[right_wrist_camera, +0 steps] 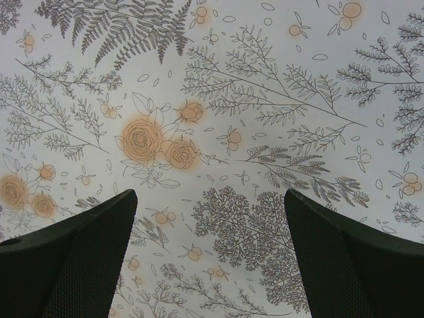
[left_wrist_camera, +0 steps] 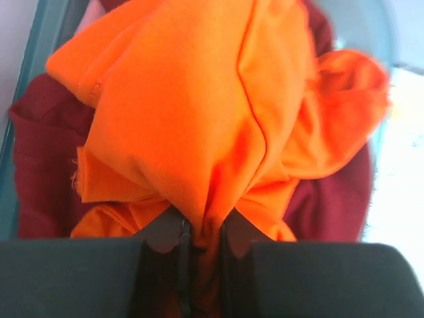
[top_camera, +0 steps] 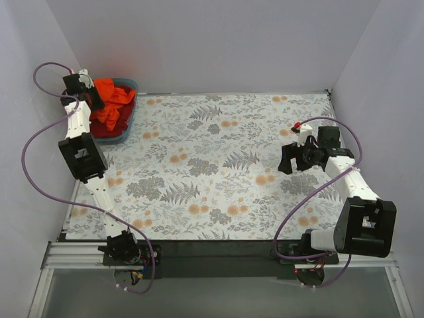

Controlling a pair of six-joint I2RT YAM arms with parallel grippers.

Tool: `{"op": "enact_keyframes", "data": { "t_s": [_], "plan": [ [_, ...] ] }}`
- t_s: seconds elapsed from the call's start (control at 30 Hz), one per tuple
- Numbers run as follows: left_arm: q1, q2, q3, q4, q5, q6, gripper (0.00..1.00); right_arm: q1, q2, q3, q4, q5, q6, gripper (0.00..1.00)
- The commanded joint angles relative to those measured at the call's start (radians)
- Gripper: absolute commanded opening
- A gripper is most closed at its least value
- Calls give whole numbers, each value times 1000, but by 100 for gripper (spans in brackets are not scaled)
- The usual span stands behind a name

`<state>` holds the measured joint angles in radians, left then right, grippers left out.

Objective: Fold and stack the t-shirts
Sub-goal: Grab the tshirt from the pile

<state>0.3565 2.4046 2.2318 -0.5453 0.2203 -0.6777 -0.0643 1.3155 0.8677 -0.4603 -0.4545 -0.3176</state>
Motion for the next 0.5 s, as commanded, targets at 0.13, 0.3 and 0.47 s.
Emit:
{"op": "enact_keyframes", "data": {
  "t_s": [0.13, 0.3, 0.47],
  "plan": [
    [-1, -288, 6, 88, 163, -43, 0, -2, -45, -12, 29, -12, -1, 98],
    [-2, -384, 40, 157, 159, -69, 0, -3, -61, -7, 29, -21, 3, 98],
    [-2, -404, 109, 163, 293, -129, 0, -3, -78, -7, 29, -19, 3, 99]
  ]
}}
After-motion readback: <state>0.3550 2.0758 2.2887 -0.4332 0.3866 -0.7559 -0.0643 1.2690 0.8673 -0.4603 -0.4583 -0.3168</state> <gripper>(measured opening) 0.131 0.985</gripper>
